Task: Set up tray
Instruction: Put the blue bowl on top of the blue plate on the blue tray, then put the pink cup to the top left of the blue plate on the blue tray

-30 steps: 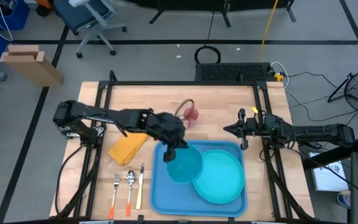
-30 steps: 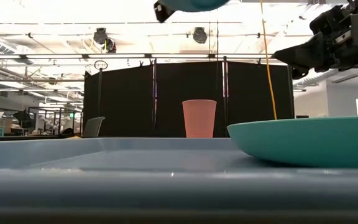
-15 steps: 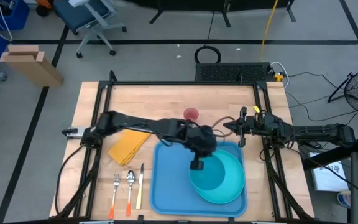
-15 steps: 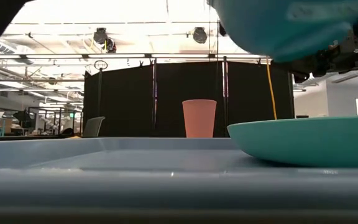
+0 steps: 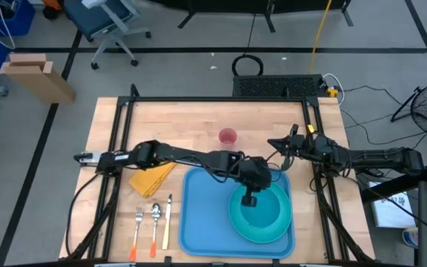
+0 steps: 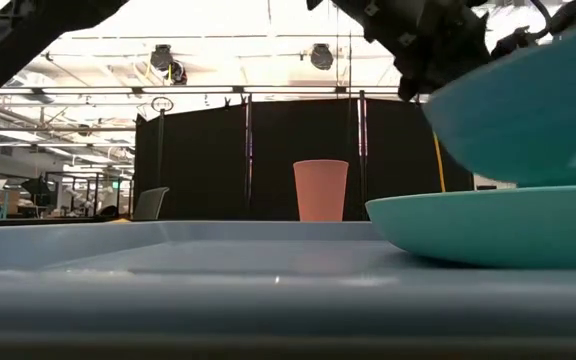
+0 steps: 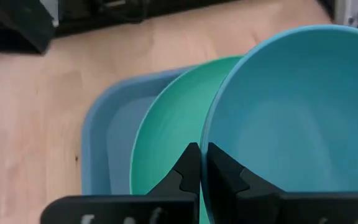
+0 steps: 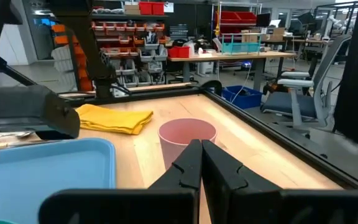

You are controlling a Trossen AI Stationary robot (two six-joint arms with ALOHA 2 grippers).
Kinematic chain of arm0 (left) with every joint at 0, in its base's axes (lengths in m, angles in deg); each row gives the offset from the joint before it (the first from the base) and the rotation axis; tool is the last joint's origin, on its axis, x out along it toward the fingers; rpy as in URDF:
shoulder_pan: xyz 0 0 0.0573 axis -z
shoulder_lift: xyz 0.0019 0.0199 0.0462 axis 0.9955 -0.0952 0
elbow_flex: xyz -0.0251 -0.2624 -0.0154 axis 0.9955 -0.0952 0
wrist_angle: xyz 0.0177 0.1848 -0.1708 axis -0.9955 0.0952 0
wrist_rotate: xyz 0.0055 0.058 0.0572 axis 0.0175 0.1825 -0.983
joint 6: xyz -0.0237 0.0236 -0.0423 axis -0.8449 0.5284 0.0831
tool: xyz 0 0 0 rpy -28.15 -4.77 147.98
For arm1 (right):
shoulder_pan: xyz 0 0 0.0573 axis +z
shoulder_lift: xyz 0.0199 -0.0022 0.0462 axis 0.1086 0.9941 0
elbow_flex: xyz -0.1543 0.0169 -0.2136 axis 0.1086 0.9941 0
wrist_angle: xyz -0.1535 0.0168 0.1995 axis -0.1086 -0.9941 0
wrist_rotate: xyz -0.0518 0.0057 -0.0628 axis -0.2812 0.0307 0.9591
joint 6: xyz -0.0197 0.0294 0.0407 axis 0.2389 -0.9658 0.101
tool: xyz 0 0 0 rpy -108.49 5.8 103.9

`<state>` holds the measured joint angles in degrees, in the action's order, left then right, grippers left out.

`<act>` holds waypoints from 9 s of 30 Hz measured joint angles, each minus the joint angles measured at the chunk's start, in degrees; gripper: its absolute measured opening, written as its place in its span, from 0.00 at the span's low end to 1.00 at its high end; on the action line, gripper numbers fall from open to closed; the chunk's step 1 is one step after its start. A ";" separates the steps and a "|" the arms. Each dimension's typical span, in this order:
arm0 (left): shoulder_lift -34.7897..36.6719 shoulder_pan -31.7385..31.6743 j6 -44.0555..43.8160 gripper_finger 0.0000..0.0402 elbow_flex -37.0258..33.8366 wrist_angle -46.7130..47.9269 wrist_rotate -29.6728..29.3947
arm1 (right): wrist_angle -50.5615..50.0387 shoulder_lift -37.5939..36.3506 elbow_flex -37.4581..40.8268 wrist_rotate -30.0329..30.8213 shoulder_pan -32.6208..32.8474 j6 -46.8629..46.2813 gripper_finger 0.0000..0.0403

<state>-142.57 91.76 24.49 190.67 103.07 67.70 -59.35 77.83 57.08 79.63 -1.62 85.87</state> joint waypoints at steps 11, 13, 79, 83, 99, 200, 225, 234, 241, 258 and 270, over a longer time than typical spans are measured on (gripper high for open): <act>-0.25 -0.06 -0.42 0.02 -0.73 0.32 -1.34 | -0.42 0.01 -0.01 -0.02 0.00 -0.02 0.00; -0.25 0.14 -0.56 0.02 -1.84 0.07 -1.30 | -1.07 0.00 -0.01 -0.02 0.00 -0.02 0.00; 11.31 4.05 7.24 0.10 -12.23 25.02 -7.25 | -4.23 0.20 -0.01 -0.04 0.02 0.11 0.00; 11.31 5.18 7.16 0.03 -20.67 19.74 -5.94 | -4.21 0.20 -0.01 -0.05 0.02 -0.13 0.00; 12.18 5.93 3.08 0.01 -20.34 15.52 -10.20 | -3.66 0.20 -0.01 0.05 0.02 -1.09 0.00; 50.54 -5.72 5.13 0.00 -59.30 -12.21 0.07 | -5.50 0.22 -0.01 -0.27 0.02 1.43 0.00; 105.71 -15.24 0.43 0.00 -113.31 -43.62 1.79 | -4.09 0.22 -0.01 -1.81 0.04 0.61 0.00; 110.90 -11.16 0.12 0.00 -123.30 -48.48 -8.16 | -4.10 0.24 0.00 -1.88 0.04 0.20 0.00; 111.54 -11.32 0.48 0.01 -124.24 -51.25 -11.20 | -10.32 3.02 -6.72 -2.83 -0.61 -5.66 0.00; 111.50 -11.28 -4.83 0.05 -124.17 -56.77 -11.70 | -42.75 45.25 -58.09 -14.92 -17.16 -11.32 0.03; 111.50 -11.28 -4.62 0.03 -124.15 -55.13 -11.68 | -63.22 70.55 -87.83 -19.61 -21.35 -4.61 0.46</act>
<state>-31.07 80.48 19.87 66.52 47.94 56.02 -122.58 148.38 -30.75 60.02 -22.98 81.26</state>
